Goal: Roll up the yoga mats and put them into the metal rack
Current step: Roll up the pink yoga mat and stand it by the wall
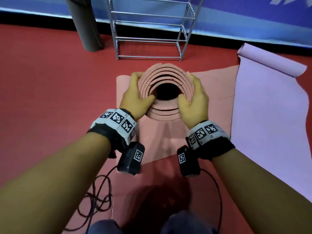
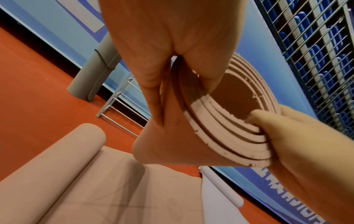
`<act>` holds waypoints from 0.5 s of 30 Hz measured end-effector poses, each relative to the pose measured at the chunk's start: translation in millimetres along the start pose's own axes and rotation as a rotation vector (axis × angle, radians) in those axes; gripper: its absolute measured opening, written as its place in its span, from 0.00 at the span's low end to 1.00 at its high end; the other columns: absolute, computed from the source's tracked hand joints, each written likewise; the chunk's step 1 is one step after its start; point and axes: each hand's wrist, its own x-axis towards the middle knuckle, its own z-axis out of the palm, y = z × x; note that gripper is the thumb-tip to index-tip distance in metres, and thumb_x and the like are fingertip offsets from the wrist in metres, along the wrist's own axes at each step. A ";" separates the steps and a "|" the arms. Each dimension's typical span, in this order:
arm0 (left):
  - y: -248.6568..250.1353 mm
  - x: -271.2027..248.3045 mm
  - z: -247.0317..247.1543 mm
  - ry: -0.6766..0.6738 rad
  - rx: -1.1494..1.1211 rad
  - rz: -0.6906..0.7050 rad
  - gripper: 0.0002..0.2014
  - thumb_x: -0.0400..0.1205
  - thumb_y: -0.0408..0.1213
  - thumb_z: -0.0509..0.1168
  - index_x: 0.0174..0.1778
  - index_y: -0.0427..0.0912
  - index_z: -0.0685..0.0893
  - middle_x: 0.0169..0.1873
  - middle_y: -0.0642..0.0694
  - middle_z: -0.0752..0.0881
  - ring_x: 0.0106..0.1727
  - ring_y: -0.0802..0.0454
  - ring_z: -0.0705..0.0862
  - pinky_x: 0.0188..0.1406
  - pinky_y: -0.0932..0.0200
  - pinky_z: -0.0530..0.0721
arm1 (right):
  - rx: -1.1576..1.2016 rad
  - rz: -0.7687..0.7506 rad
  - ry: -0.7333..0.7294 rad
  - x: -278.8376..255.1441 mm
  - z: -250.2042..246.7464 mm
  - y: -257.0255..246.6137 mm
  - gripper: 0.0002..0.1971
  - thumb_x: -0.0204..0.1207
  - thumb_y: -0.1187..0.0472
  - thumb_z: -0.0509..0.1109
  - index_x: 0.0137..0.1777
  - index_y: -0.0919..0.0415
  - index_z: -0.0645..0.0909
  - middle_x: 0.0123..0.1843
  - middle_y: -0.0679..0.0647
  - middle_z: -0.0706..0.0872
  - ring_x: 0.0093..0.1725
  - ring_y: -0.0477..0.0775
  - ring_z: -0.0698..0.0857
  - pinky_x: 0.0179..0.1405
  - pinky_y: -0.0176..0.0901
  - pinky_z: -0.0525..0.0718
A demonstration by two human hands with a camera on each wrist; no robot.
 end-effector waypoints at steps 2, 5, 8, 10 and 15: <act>-32.3 11.1 5.4 0.018 0.026 0.020 0.25 0.76 0.28 0.70 0.61 0.53 0.66 0.46 0.61 0.82 0.44 0.67 0.82 0.40 0.81 0.74 | -0.017 -0.040 -0.013 4.8 23.3 30.2 0.31 0.72 0.76 0.65 0.77 0.67 0.71 0.76 0.61 0.76 0.74 0.50 0.72 0.74 0.22 0.63; -80.1 20.8 14.0 0.033 0.049 0.044 0.26 0.76 0.30 0.71 0.65 0.51 0.67 0.47 0.58 0.83 0.44 0.61 0.83 0.40 0.80 0.73 | -0.022 -0.060 -0.036 5.0 57.3 74.3 0.31 0.72 0.78 0.65 0.78 0.66 0.70 0.77 0.60 0.74 0.76 0.51 0.71 0.71 0.16 0.58; -123.6 29.1 18.5 0.038 0.087 0.054 0.27 0.77 0.30 0.70 0.70 0.46 0.68 0.46 0.55 0.84 0.41 0.62 0.82 0.38 0.80 0.73 | -0.008 -0.041 -0.062 -1.3 91.8 110.3 0.32 0.74 0.77 0.65 0.80 0.64 0.68 0.79 0.60 0.71 0.79 0.54 0.69 0.73 0.21 0.58; -150.4 34.2 19.8 0.049 0.101 0.051 0.28 0.77 0.30 0.69 0.71 0.46 0.67 0.47 0.52 0.85 0.43 0.55 0.84 0.40 0.71 0.76 | 0.004 -0.056 -0.050 -7.5 116.3 130.3 0.32 0.74 0.77 0.65 0.80 0.65 0.67 0.81 0.60 0.69 0.79 0.50 0.67 0.72 0.18 0.55; -222.8 29.0 20.0 0.043 0.095 -0.002 0.32 0.78 0.29 0.71 0.74 0.46 0.64 0.46 0.50 0.85 0.46 0.50 0.86 0.47 0.61 0.83 | -0.041 -0.120 -0.100 -31.3 164.3 173.2 0.33 0.67 0.77 0.72 0.74 0.71 0.70 0.78 0.67 0.69 0.78 0.57 0.68 0.78 0.27 0.59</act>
